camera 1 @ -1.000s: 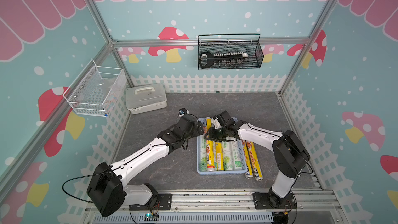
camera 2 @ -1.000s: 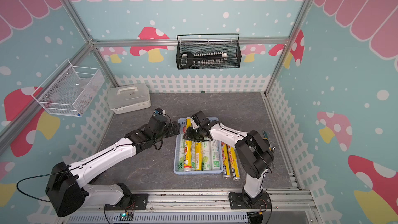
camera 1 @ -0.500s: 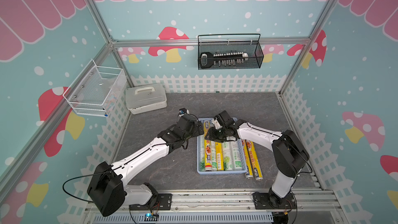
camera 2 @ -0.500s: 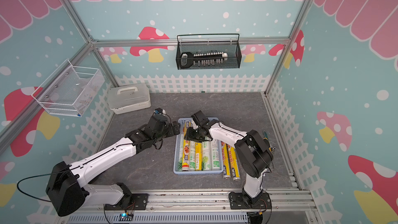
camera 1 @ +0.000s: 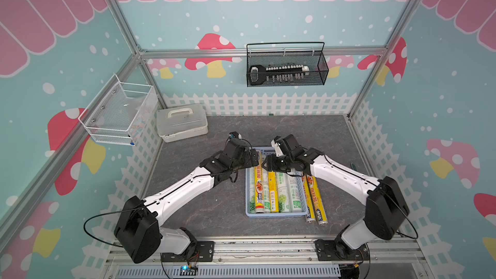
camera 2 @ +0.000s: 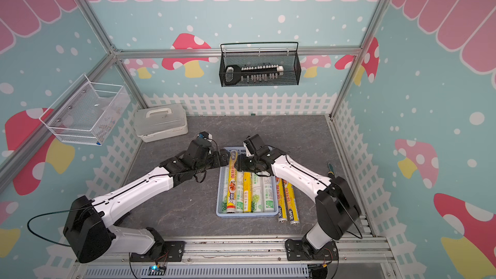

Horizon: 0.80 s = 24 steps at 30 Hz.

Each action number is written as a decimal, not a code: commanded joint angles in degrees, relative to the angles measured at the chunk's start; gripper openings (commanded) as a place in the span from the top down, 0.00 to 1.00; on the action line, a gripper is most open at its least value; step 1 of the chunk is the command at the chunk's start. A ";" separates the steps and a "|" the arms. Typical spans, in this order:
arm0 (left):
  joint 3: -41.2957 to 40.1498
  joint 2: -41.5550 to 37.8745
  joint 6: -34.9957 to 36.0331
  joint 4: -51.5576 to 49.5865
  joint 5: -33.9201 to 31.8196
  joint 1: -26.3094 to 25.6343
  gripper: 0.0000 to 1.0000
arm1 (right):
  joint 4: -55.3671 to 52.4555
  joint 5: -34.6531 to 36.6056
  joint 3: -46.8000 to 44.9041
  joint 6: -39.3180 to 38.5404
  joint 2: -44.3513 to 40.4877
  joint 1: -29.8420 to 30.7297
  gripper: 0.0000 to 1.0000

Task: Put the plastic wrap into the basket
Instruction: Place the plastic wrap in the basket, then pick up the plastic wrap from the center of the board.

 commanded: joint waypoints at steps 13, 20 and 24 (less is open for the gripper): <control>19.86 17.71 9.41 -3.24 8.96 -9.76 0.01 | -13.23 8.55 -18.82 -15.80 -18.20 -22.91 0.47; 24.28 24.04 10.51 -7.86 8.11 -13.76 0.01 | -13.17 5.80 -19.51 -18.31 -11.25 -23.96 0.46; 25.60 25.04 11.04 -8.34 8.00 -14.16 0.01 | -13.93 8.55 -19.06 -20.43 -8.21 -23.98 0.46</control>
